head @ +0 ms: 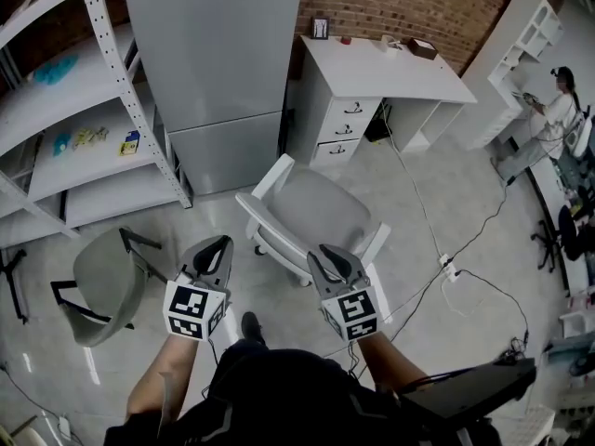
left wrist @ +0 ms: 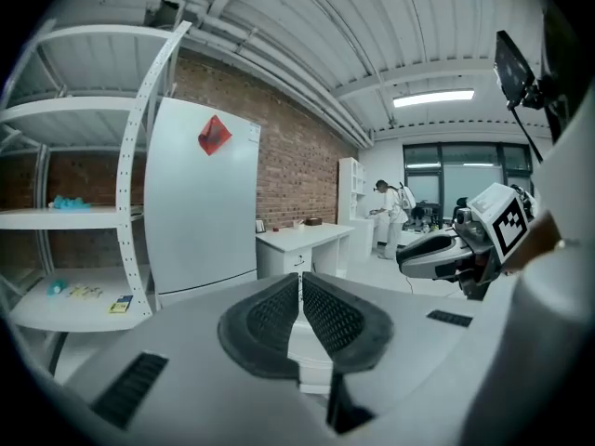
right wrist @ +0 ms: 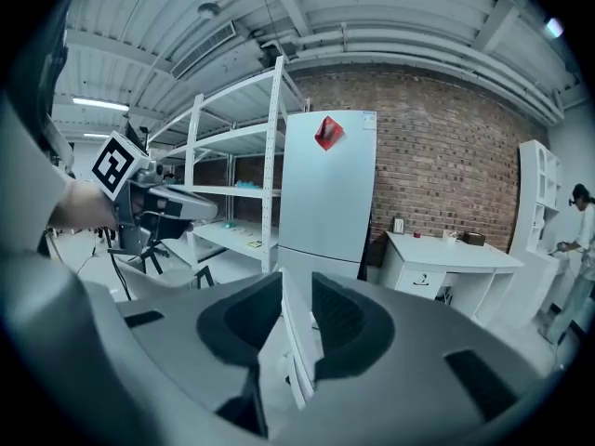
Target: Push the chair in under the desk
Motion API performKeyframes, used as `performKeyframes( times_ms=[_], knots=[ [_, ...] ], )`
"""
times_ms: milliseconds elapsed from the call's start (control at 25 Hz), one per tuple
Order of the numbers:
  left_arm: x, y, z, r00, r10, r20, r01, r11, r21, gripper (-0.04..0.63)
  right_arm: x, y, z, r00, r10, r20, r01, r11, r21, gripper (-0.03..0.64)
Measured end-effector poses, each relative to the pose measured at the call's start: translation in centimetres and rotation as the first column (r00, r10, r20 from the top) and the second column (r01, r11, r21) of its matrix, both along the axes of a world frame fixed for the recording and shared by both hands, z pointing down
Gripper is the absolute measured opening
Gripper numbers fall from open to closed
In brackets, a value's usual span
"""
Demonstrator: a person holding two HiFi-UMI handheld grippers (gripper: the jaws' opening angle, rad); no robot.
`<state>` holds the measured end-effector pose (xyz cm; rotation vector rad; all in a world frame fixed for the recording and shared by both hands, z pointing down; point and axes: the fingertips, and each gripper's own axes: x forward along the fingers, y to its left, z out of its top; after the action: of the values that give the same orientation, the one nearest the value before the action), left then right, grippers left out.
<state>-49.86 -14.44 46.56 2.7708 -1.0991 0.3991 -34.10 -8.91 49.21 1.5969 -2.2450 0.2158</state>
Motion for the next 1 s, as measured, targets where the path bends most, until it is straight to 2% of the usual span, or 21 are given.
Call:
performKeyframes(
  times_ms=[160, 200, 240, 280, 520, 600, 720, 800, 880, 1000],
  knots=[
    [0.9, -2.0, 1.0, 0.992, 0.12, 0.031, -0.12, 0.993, 0.0, 0.016, -0.4, -1.2, 1.1, 0.999, 0.038, -0.013, -0.038, 0.998, -0.044, 0.134],
    [1.2, -2.4, 1.3, 0.988, 0.15, 0.035, -0.15, 0.989, -0.001, 0.06, -0.4, -1.5, 1.4, 0.999, 0.043, -0.017, -0.043, 0.998, -0.047, 0.144],
    [1.5, -2.9, 1.6, 0.983, 0.177, 0.04, -0.177, 0.984, -0.003, 0.132, -0.5, -1.7, 1.8, 0.999, 0.047, -0.02, -0.048, 0.998, -0.052, 0.152],
    [1.8, -3.4, 2.0, 0.978, 0.2, 0.052, -0.2, 0.98, -0.004, 0.152, -0.5, -1.9, 2.3, 0.998, 0.052, -0.025, -0.053, 0.997, -0.062, 0.161],
    [3.9, -4.5, 5.5, 0.941, 0.308, 0.14, -0.305, 0.951, -0.038, 0.171, 0.2, -1.6, 6.0, 0.995, 0.065, -0.075, -0.076, 0.985, -0.158, 0.194],
    [4.6, -5.0, 6.7, 0.92, 0.336, 0.2, -0.335, 0.941, -0.039, 0.19, 0.6, -2.0, 7.0, 0.995, 0.063, -0.081, -0.077, 0.981, -0.178, 0.207],
    [5.4, -5.4, 9.2, 0.867, 0.394, 0.304, -0.395, 0.917, -0.059, 0.206, 1.0, -2.2, 8.9, 0.995, 0.043, -0.086, -0.061, 0.973, -0.221, 0.235],
    [6.0, -5.9, 10.9, 0.821, 0.439, 0.365, -0.44, 0.894, -0.085, 0.207, 1.2, -2.2, 10.5, 0.995, 0.02, -0.099, -0.045, 0.965, -0.257, 0.256],
    [6.6, -6.3, 12.5, 0.752, 0.473, 0.46, -0.49, 0.867, -0.09, 0.225, 1.5, -2.0, 12.0, 0.994, -0.001, -0.112, -0.032, 0.955, -0.295, 0.272],
    [7.5, -6.9, 14.3, 0.625, 0.49, 0.607, -0.576, 0.815, -0.064, 0.244, 2.0, -1.8, 13.7, 0.988, -0.033, -0.151, -0.02, 0.941, -0.338, 0.275]
  ],
)
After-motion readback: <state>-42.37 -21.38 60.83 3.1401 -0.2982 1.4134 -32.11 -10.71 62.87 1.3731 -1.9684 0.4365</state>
